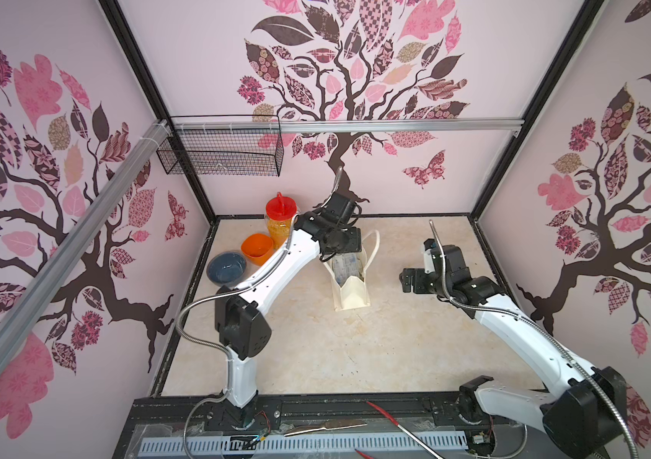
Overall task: Put the compass set into the canvas bag
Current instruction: Place the compass set in the canvas bag, then reset both arms
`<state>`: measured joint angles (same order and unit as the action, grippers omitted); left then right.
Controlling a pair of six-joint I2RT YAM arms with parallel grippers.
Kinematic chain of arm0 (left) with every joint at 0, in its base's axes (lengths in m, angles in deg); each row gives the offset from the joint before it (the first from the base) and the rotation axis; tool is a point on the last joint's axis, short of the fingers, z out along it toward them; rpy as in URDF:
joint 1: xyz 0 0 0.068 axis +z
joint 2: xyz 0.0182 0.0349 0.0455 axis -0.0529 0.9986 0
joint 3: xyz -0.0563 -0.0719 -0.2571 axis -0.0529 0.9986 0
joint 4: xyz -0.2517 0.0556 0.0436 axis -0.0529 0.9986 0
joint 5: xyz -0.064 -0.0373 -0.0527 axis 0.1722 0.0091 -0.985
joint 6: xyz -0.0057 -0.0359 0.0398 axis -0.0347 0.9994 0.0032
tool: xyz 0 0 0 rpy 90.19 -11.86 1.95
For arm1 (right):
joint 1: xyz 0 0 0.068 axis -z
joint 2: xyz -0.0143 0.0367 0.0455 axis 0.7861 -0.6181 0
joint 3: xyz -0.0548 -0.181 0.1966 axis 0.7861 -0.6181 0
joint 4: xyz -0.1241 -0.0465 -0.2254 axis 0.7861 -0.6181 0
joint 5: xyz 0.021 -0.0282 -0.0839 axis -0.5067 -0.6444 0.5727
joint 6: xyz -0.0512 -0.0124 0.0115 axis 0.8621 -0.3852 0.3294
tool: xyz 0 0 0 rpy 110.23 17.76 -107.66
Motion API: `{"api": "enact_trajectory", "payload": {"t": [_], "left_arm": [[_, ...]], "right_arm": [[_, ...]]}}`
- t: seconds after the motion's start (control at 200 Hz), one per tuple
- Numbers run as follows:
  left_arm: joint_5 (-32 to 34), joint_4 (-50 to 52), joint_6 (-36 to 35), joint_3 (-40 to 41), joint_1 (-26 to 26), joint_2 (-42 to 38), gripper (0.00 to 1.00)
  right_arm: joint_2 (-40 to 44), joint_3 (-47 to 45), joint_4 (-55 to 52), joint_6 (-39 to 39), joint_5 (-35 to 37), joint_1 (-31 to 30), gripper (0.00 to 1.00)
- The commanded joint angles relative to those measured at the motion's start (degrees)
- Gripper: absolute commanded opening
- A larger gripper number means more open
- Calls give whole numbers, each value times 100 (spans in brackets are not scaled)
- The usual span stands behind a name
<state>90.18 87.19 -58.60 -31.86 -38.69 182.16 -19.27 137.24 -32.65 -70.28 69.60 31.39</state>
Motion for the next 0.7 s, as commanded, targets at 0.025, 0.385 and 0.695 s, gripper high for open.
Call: {"api": "enact_trajectory", "payload": {"t": [0.025, 0.385, 0.695], "left_arm": [[305, -1232, -532, 1059, 20, -1217, 70], [1975, -2077, -1275, 3999, 1634, -3986, 98], [3301, -4366, -2171, 6626, 2512, -3946, 98]], "right_arm": [[154, 466, -133, 350, 365, 25, 100], [-23, -106, 1732, 792, 1798, 184, 100], [-547, -1992, 4742, 741, 2131, 1285, 100]]}}
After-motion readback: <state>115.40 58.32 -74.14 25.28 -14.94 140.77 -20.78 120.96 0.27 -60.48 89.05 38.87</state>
